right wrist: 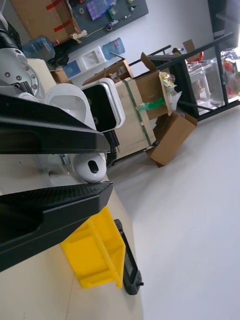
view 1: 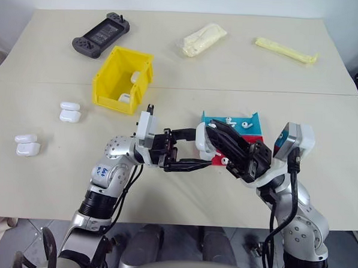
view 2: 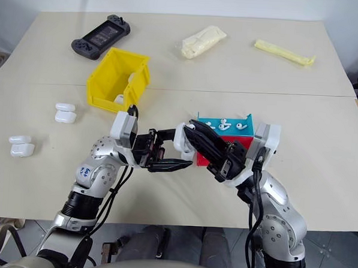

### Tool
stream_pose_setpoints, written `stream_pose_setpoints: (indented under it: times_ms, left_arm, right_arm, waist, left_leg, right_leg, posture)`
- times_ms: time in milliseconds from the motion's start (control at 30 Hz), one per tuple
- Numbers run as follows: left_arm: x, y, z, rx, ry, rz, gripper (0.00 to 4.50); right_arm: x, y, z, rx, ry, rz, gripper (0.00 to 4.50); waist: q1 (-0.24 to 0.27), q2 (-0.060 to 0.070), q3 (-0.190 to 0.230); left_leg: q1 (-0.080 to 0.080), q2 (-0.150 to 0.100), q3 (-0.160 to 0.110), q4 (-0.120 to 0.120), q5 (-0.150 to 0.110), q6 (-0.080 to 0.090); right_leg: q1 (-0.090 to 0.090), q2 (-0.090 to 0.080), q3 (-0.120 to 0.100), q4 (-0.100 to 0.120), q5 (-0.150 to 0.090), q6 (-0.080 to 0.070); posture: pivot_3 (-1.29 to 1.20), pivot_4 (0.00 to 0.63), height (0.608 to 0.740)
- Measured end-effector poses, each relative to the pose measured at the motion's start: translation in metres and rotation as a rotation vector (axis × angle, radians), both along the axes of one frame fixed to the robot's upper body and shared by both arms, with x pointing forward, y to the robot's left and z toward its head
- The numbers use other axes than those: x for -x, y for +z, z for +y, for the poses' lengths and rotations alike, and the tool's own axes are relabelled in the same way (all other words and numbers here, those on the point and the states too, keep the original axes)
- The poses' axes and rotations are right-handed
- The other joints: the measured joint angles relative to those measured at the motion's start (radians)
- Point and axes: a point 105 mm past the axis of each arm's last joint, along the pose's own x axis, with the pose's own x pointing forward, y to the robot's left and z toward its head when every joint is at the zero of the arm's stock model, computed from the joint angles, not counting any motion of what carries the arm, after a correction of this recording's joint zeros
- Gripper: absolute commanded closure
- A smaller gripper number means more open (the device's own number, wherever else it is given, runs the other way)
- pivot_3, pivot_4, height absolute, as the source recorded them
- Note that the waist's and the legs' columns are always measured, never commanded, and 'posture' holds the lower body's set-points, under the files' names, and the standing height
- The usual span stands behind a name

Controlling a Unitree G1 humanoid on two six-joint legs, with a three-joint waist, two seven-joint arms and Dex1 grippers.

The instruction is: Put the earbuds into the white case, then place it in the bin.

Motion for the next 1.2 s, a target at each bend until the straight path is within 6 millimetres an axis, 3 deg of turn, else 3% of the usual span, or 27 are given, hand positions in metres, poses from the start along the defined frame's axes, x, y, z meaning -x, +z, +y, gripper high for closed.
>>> stream_pose_setpoints:
  times_ms: [300,333,667,733,933,1067,1200]
  left_arm:
    - [0.0,-0.003,-0.003,-0.007,-0.005,0.007,1.74]
    - [-0.001,-0.004,-0.003,-0.008,-0.004,0.008,1.74]
    - [-0.002,0.003,-0.008,0.035,-0.021,-0.044,1.74]
    - [-0.003,0.003,-0.008,0.041,-0.017,-0.051,1.74]
    - [-0.012,0.001,0.006,0.037,0.045,-0.075,1.74]
    - [-0.015,-0.01,0.018,0.005,0.098,-0.073,1.74]
    - [-0.014,-0.019,0.02,-0.016,0.122,-0.084,1.74]
  right_arm:
    - [0.0,-0.005,-0.002,0.058,0.025,0.014,4.05]
    - [-0.001,-0.005,-0.003,0.062,0.032,0.023,3.33]
    - [-0.007,0.003,-0.016,0.121,0.045,0.018,0.17]
    - [-0.006,0.003,-0.023,0.149,0.034,0.022,0.08]
    - [-0.002,-0.004,-0.088,0.341,-0.148,0.052,0.08]
    - [0.008,-0.032,-0.146,0.584,-0.28,0.111,0.08]
    - [0.008,-0.051,-0.189,0.744,-0.37,0.102,0.08]
  waist:
    - [0.0,0.0,0.0]
    - [0.0,0.0,0.0]
    - [0.003,0.0,0.0]
    - [0.003,0.0,0.0]
    - [0.007,-0.001,0.0]
    - [0.007,0.0,0.0]
    - [0.003,0.0,0.0]
  left_leg:
    - [0.0,0.0,0.0,0.0,0.0,0.0]
    - [0.0,0.0,0.0,0.0,0.0,0.0]
    - [0.0,0.0,0.0,0.0,0.0,0.0]
    - [0.0,0.0,0.0,0.0,0.0,0.0]
    - [-0.001,-0.001,0.001,0.0,-0.001,0.001]
    - [0.0,-0.001,0.003,0.0,-0.001,0.002]
    - [0.001,0.0,0.003,0.0,-0.001,0.002]
  right_leg:
    - [0.0,0.0,0.0,-0.002,0.0,0.0]
    - [0.0,0.0,0.0,-0.002,0.0,0.0]
    - [0.0,0.0,0.0,-0.003,0.0,0.0]
    - [0.0,0.0,0.0,-0.003,0.0,0.0]
    - [0.001,0.0,0.0,-0.004,0.0,0.0]
    - [0.002,0.0,0.0,-0.005,0.0,0.001]
    - [0.003,0.0,0.001,-0.004,0.001,0.001]
  posture:
    - [0.0,0.15,0.74]
    - [0.0,0.15,0.74]
    - [0.0,0.15,0.74]
    - [0.0,0.15,0.74]
    - [0.0,0.15,0.74]
    - [0.0,0.15,0.74]
    - [0.0,0.15,0.74]
